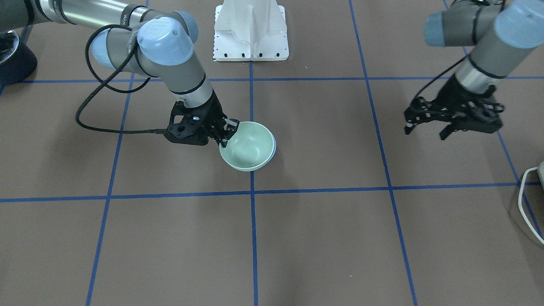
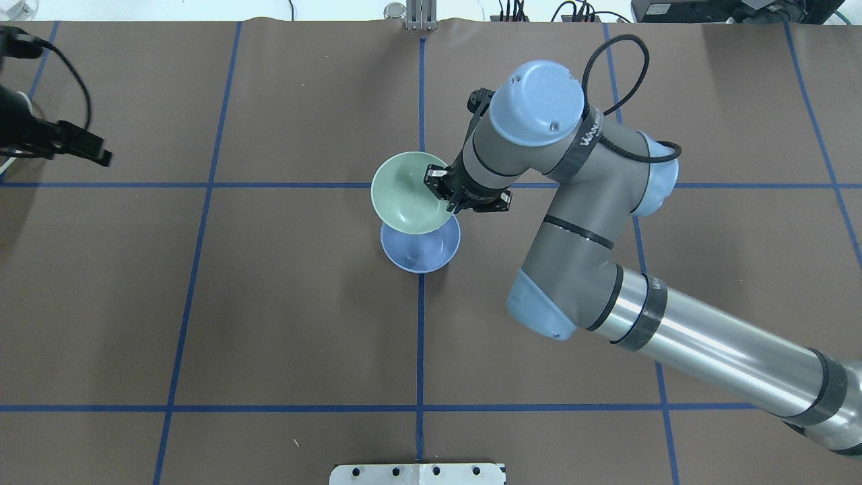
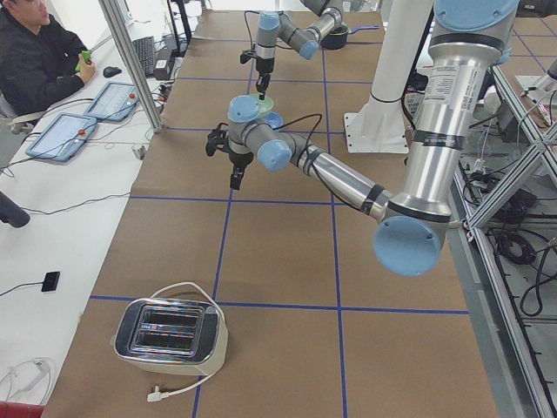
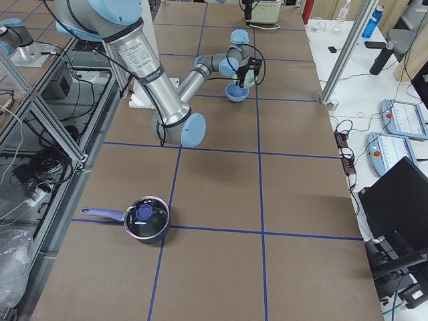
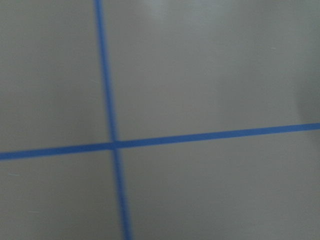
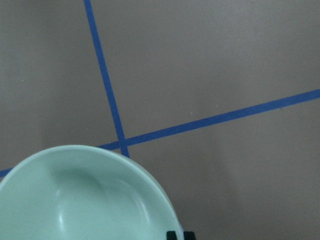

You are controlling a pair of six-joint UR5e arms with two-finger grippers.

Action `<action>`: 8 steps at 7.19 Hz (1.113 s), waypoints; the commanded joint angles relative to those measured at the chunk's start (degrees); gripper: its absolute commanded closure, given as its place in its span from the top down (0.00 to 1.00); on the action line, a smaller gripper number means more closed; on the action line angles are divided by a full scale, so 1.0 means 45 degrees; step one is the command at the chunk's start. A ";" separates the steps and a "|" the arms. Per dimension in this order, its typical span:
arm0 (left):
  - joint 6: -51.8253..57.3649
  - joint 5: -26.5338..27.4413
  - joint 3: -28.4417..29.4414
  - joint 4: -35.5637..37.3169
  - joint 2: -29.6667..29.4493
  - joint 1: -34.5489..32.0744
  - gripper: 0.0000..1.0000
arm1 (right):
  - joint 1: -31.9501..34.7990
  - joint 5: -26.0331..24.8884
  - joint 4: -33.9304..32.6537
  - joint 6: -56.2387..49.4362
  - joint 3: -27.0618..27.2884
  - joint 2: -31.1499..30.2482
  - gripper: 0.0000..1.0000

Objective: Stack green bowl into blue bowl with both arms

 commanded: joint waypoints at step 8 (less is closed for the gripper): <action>0.6387 -0.1352 0.2203 0.1737 0.0650 -0.4943 0.98 | -0.0540 -0.0589 0.0034 -0.1398 -0.0718 -0.0164 0.00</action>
